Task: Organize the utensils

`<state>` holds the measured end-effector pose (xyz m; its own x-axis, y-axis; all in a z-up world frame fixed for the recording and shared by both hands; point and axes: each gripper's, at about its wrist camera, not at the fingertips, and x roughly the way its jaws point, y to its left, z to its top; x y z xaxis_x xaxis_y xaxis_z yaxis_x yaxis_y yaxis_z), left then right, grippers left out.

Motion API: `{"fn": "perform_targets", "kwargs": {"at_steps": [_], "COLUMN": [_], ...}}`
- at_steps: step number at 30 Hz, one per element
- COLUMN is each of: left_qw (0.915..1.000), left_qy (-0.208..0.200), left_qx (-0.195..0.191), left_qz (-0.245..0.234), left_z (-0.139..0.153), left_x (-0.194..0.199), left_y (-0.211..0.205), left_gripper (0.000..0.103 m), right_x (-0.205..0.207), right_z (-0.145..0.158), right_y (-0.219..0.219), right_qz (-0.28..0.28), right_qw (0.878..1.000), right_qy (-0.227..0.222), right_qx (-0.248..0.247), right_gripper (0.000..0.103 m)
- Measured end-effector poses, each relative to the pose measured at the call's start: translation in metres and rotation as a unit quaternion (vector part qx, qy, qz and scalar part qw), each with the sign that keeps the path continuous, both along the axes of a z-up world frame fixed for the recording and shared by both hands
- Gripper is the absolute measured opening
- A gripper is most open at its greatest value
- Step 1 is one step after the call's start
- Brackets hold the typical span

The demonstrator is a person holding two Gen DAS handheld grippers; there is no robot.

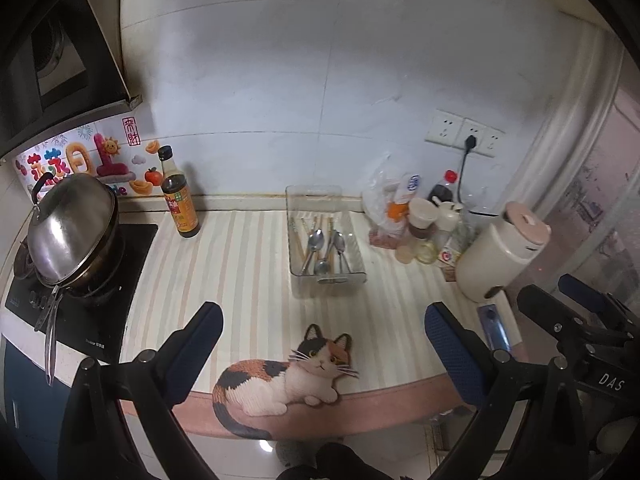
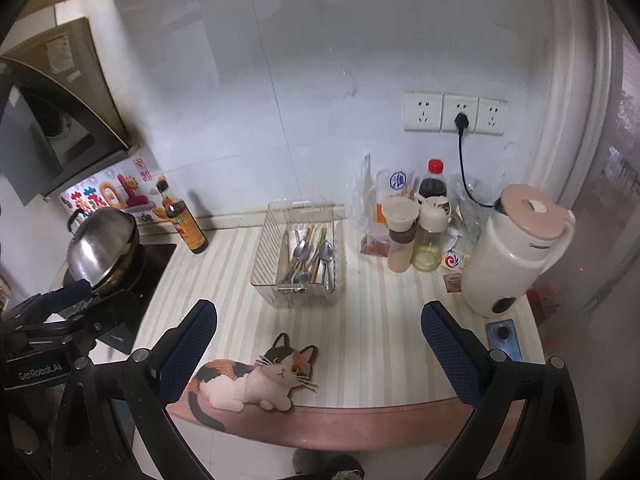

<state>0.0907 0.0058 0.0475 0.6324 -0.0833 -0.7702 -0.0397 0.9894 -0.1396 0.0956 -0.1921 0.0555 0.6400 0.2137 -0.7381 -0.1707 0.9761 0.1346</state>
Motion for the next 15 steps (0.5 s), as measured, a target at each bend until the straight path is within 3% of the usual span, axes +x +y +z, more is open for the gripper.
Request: {"fn": "perform_targets", "kwargs": {"at_steps": [7,15], "left_qw": [0.9999,0.9997], "left_qy": [-0.011,-0.013], "left_qx": [-0.010,0.000], "left_qz": [0.005,0.019], "left_z": [0.015,0.016], "left_x": [-0.017,-0.016], "left_y": [-0.008,-0.019], "left_gripper": [0.103,0.103], "right_x": [-0.021,-0.011], "right_z": [0.023,0.019], "right_y": [-0.006,-0.013], "right_qz": [0.005,0.021], "right_qw": [1.000,1.000], "right_qy": [-0.019,-0.016], "right_qx": [0.000,0.008], "right_gripper": [0.103,0.103]}}
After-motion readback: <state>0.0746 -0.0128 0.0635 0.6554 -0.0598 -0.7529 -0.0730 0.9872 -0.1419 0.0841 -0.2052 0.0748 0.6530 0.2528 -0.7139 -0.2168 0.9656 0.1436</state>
